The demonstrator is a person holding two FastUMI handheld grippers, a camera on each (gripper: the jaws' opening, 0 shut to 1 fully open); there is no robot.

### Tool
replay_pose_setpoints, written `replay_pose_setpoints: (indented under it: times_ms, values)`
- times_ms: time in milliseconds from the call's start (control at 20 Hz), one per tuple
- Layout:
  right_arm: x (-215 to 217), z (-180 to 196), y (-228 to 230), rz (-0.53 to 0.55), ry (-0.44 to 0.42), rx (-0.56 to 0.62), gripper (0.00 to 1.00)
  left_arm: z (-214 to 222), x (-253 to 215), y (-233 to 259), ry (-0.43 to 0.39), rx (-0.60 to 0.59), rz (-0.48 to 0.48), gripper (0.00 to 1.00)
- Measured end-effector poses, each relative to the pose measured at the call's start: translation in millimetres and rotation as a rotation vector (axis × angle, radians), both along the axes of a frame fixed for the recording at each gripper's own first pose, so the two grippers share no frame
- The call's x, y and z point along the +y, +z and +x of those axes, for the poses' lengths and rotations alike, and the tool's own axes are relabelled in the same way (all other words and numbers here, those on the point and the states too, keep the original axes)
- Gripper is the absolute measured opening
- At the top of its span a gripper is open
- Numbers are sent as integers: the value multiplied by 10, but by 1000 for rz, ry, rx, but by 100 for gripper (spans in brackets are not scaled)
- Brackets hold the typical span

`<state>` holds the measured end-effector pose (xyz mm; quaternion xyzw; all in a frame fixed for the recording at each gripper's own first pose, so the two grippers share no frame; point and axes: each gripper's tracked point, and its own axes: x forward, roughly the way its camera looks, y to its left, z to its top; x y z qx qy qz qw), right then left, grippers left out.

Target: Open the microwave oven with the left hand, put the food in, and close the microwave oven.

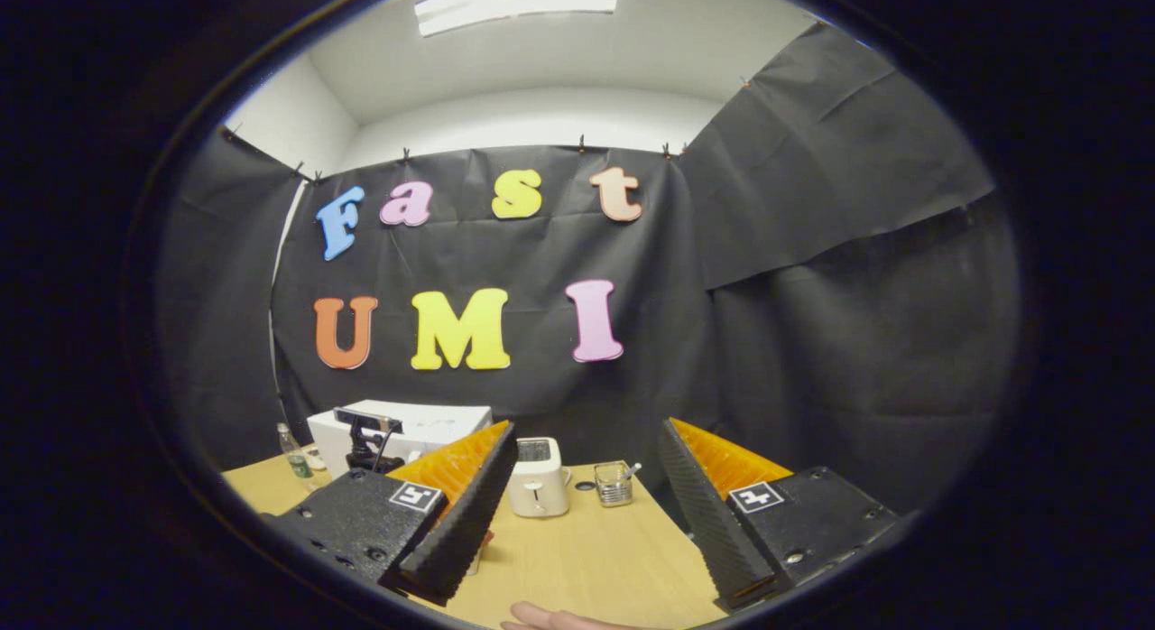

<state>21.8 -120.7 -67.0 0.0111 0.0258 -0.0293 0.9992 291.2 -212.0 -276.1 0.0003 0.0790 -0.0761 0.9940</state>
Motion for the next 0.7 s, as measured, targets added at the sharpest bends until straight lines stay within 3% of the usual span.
replay_pose_setpoints:
  times_ms: [50,200,300,400,450,500,600,700]
  values:
    - [-7,-2,-20,-3,0,6,100,54,26,-23,16,3,31,54]
    - [-4,-9,-48,-13,3,12,100,126,95,-330,54,111,62,43]
    - [20,-42,-18,-19,7,8,94,141,130,-324,67,108,-23,31]
    - [42,-97,27,-30,9,1,100,96,128,-297,78,129,-63,24]
    - [45,-121,65,-38,8,-6,94,120,124,-348,84,136,-48,6]
    - [56,-157,85,-45,9,-13,100,108,143,-353,90,141,-35,12]
    - [60,-213,138,-55,7,-23,94,79,125,-361,76,159,-42,12]
    - [51,-261,162,-56,6,-31,100,16,135,-363,59,186,-60,12]
